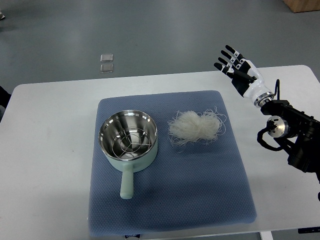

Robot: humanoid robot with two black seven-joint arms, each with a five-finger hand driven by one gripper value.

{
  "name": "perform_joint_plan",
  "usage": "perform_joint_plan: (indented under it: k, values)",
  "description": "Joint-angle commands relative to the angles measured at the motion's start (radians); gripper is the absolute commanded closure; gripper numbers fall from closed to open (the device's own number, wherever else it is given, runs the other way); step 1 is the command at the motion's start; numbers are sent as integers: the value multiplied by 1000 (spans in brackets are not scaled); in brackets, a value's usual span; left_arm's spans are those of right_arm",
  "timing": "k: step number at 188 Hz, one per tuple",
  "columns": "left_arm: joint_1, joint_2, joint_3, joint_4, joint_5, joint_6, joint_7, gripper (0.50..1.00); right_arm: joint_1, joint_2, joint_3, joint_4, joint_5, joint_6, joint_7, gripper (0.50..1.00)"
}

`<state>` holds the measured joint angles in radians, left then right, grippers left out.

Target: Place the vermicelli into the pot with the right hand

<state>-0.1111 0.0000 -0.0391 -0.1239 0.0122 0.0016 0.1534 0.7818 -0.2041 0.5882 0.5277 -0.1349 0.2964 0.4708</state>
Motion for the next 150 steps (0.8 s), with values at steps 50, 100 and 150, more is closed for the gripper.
perform_joint_plan:
  k: [50, 100, 150]
  values:
    - [-2, 0, -2, 0, -1, 0, 0, 500, 4, -1, -1, 0, -2, 3, 0, 568]
    - [-2, 0, -2, 0, -1, 0, 0, 500, 8, -3, -1, 0, -37, 1, 0, 570]
    - [-2, 0, -2, -3, -1, 0, 0, 500, 8, -3, -2, 1, -132, 3, 0, 570]
